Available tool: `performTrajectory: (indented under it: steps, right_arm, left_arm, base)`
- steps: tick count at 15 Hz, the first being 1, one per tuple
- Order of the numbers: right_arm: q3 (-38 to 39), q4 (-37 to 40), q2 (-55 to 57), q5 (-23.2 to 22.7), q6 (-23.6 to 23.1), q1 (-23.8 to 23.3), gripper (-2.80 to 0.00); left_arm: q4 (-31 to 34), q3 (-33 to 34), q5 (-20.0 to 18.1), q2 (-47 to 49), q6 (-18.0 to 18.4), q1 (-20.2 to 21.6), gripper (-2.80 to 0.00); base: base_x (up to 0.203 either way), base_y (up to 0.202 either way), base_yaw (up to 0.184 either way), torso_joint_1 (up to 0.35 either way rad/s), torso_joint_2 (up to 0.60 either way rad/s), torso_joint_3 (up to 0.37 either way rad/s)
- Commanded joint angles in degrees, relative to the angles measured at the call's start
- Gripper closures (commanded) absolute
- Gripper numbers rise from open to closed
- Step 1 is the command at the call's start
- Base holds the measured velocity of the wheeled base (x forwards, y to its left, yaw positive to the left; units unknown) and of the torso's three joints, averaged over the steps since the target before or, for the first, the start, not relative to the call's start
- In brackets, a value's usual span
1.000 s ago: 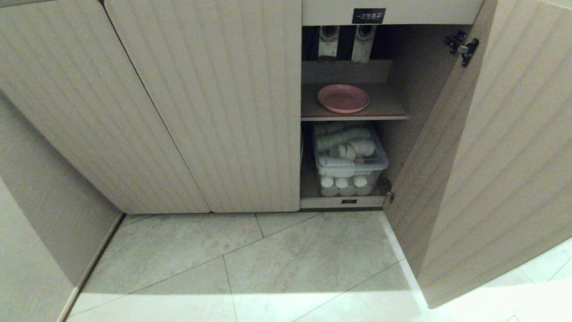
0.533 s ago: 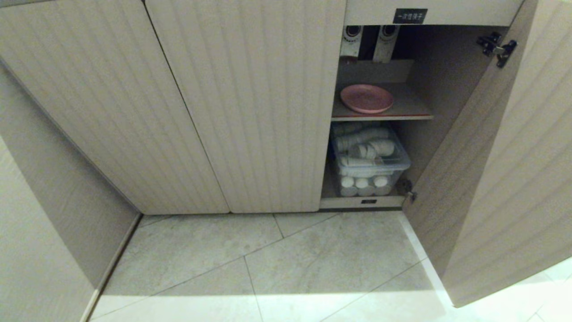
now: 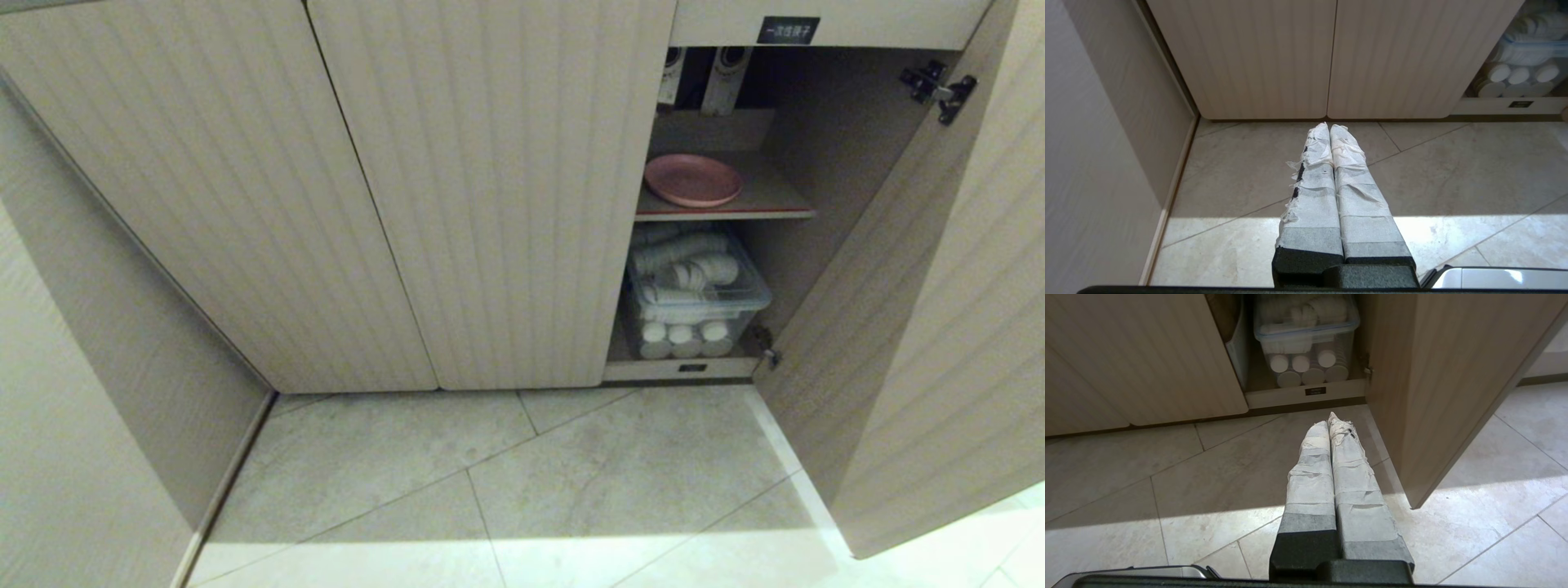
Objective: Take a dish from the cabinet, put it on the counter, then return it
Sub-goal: Take the plate from the cabinet
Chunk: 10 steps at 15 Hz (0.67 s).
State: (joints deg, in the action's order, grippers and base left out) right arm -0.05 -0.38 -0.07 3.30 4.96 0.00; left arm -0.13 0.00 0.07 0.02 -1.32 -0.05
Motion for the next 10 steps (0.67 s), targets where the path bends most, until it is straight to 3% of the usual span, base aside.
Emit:
performTrajectory:
  steps: [1, 10]
  right_arm:
    - [0.0, 0.0, 0.1, 0.0, 0.0, 0.1, 0.00]
    - [0.0, 0.0, 0.1, 0.0, 0.0, 0.1, 0.00]
  left_arm:
    - [0.0, 0.0, 0.0, 0.0, 0.0, 0.0, 0.00]
    - [0.0, 0.0, -0.1, 0.0, 0.0, 0.0, 0.00]
  base:
    - [0.000, 0.000, 0.000, 0.000, 0.00, 0.000]
    - [0.000, 0.000, 0.000, 0.000, 0.00, 0.000]
